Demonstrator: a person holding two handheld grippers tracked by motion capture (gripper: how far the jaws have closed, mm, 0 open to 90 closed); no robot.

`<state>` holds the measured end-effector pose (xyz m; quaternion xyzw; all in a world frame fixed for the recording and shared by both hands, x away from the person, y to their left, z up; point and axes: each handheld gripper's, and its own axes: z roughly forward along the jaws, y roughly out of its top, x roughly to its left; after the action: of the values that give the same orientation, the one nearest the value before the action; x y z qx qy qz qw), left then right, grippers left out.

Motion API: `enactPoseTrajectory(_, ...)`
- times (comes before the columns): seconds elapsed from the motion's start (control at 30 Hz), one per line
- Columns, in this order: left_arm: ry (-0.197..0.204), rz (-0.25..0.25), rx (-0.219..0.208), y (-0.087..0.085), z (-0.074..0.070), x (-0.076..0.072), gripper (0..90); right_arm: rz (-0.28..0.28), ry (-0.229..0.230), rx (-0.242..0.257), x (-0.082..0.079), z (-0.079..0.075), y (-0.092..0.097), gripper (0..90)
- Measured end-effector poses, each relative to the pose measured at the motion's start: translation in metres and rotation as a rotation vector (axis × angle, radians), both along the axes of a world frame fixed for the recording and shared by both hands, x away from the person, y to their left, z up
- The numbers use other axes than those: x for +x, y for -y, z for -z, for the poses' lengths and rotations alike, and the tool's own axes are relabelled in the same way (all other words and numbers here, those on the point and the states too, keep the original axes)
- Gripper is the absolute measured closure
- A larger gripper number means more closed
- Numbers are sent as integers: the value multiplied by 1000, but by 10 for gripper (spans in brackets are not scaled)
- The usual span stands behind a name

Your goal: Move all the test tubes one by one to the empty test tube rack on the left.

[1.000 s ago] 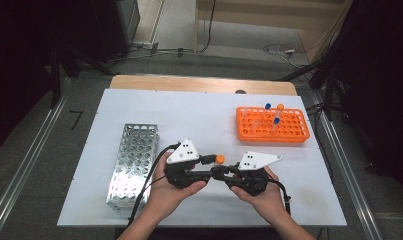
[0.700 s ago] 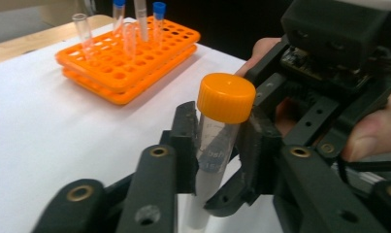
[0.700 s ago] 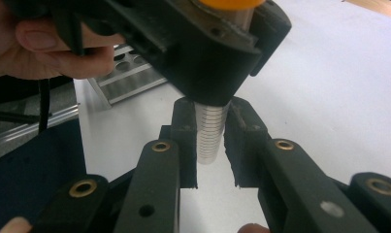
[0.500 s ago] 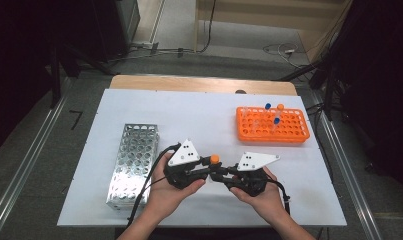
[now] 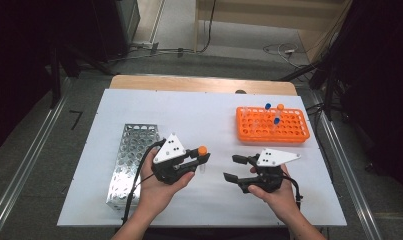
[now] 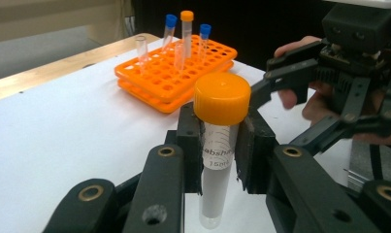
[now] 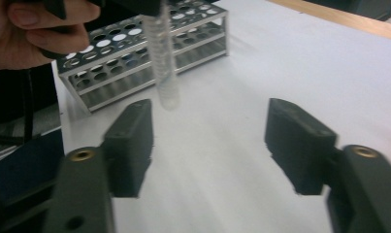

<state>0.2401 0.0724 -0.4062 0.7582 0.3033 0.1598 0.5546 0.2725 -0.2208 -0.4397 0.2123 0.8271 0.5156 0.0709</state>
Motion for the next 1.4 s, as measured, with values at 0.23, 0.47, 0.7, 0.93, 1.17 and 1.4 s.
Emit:
enactPoseTrajectory(0.23, 9, -39, -8, -13, -3, 2, 749, 29, -10, 27, 10, -3, 28, 50)
enactPoseTrajectory(0.47, 17, -81, -12, -30, -8, 4, 749, 86, -13, 41, 16, -3, 52, 0)
enactPoseTrajectory(0.7, 32, -148, -32, -55, -16, 5, 749, 125, -23, 33, 15, 0, 69, 0)
enactPoseTrajectory(0.93, 45, -213, -35, -78, -23, 12, 749, 177, -28, 24, 8, 7, 94, 0)
enactPoseTrajectory(1.17, 66, -262, -36, -95, -33, 21, 749, 247, -32, 43, 10, 11, 121, 0)
enactPoseTrajectory(1.4, 69, -328, -34, -107, -31, 34, 750, 262, -32, 47, 13, 12, 126, 0)
